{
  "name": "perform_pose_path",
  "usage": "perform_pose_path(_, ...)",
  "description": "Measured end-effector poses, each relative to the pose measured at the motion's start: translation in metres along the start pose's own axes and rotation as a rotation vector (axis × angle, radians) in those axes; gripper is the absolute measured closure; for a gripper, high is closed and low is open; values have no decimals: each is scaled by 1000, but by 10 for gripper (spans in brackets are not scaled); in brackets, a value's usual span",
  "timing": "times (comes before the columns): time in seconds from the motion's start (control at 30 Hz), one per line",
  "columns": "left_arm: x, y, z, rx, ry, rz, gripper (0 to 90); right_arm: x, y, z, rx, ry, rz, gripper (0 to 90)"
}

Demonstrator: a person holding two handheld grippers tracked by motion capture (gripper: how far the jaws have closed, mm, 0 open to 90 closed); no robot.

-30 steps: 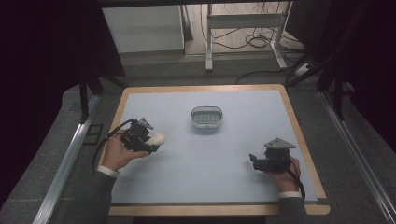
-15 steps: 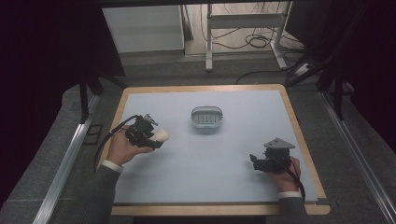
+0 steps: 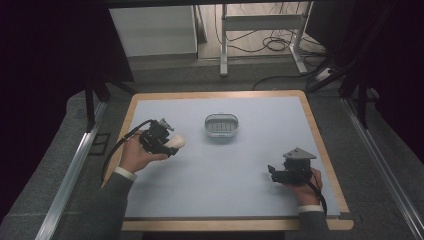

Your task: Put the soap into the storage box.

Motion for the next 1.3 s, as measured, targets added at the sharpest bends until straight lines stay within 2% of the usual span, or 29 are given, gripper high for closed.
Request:
perform_pose_path(0.3,0,-5,-13,-1,-13,4,495,0,0,0,-4,3,1,97)
perform_pose_path(0.57,-2,-10,-18,-3,-15,1,494,0,-1,1,-4,2,1,97)
perform_pose_path(0.77,-3,-13,-28,-15,-32,-2,494,0,-2,1,-8,3,5,97)
perform_pose_path(1.3,-1,-10,-45,-16,-70,-8,495,1,-2,1,-7,-2,5,97)
Point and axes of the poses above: each handheld gripper's, and its own axes: y roughly backward along the jaws, z roughly out of its underside, x roughly to its right, the point moved 1 cm from there along -y, roughly forward along the jaws, and after that the axes turned 7 degrees about z, right-handed, at the moved point
